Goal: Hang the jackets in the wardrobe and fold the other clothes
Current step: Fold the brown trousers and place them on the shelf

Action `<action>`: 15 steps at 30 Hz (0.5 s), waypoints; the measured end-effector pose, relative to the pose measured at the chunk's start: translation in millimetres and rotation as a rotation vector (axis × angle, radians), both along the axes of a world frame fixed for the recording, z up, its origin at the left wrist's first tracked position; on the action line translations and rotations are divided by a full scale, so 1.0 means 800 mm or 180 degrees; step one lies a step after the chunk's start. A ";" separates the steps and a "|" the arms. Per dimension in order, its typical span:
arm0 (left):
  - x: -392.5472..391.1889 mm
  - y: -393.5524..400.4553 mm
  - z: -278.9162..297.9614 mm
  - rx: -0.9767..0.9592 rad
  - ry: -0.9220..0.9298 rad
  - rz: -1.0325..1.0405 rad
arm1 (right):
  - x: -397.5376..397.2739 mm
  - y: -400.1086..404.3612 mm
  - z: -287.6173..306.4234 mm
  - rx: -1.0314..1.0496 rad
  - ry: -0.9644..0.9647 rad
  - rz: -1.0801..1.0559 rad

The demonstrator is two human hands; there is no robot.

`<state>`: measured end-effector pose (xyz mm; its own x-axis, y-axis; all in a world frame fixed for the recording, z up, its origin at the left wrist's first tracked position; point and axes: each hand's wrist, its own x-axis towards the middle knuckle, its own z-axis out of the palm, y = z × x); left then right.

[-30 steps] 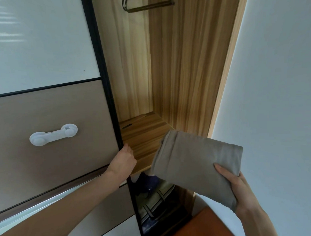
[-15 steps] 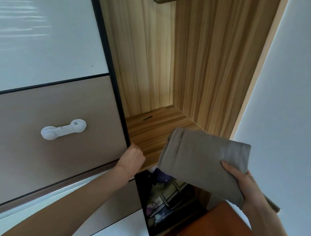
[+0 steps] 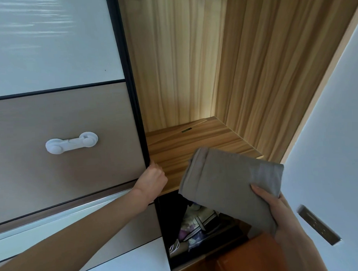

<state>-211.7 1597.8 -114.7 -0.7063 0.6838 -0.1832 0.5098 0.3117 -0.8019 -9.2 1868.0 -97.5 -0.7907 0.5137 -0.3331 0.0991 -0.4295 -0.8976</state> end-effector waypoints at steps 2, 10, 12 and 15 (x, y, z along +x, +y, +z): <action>0.002 -0.013 0.001 0.0014 0.0009 0.0041 | -0.003 -0.009 0.000 -0.0016 -0.0010 0.0034; 0.016 -0.063 0.011 0.0093 -0.0130 0.0183 | -0.022 -0.042 -0.014 -0.0147 0.0060 0.0229; 0.016 -0.073 0.010 0.0134 -0.0151 0.0239 | -0.027 -0.050 -0.017 -0.0150 0.0076 0.0288; 0.016 -0.090 0.003 0.0179 -0.0153 0.0307 | -0.034 -0.063 -0.020 -0.0130 0.0113 0.0380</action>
<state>-199.0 1525.6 -112.3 -0.7606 0.6233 -0.1816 0.5126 0.4049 -0.7572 -36.4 1817.6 -113.6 -0.8570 0.4018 -0.3225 0.1201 -0.4529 -0.8834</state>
